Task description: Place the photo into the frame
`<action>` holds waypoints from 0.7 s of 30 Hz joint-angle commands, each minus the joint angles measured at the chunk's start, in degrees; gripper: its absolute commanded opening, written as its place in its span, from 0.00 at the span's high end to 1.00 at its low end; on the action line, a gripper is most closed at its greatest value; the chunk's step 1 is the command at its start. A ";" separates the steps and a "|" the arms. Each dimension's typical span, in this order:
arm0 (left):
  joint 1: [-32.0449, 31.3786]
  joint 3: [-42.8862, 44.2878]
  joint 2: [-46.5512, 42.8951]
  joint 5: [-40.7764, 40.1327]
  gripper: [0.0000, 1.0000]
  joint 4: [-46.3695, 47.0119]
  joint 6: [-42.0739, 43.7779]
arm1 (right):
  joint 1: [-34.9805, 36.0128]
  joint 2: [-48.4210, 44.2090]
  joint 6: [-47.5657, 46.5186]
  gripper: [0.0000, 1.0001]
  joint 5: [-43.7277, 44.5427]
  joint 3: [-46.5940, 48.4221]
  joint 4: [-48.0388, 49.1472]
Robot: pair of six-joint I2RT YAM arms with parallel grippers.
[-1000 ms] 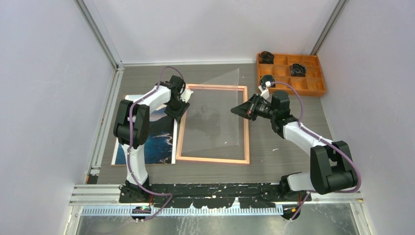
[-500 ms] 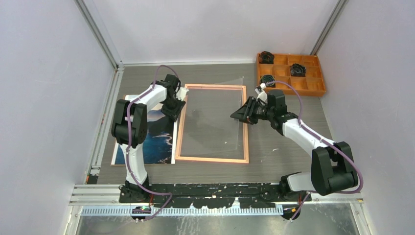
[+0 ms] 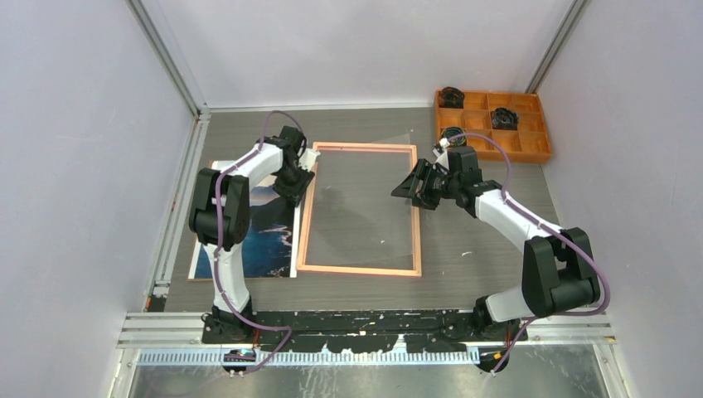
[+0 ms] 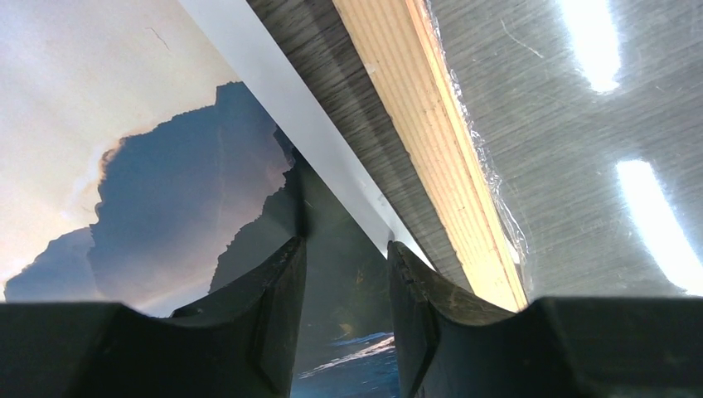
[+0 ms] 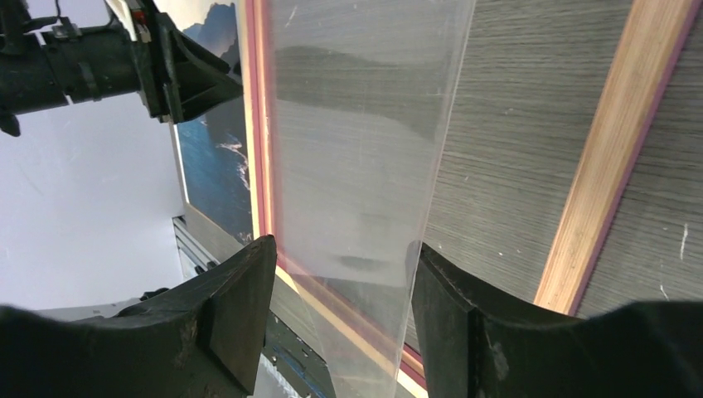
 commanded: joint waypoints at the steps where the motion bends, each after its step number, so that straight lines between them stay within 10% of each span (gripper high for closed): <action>1: 0.07 2.07 -1.35 0.31 0.58 -0.61 0.91 | 0.17 0.47 -1.44 0.36 0.35 2.07 1.63; 21: 0.06 2.53 -0.86 -0.69 0.59 -0.35 1.67 | -0.60 2.74 1.44 0.38 -1.96 3.62 10.51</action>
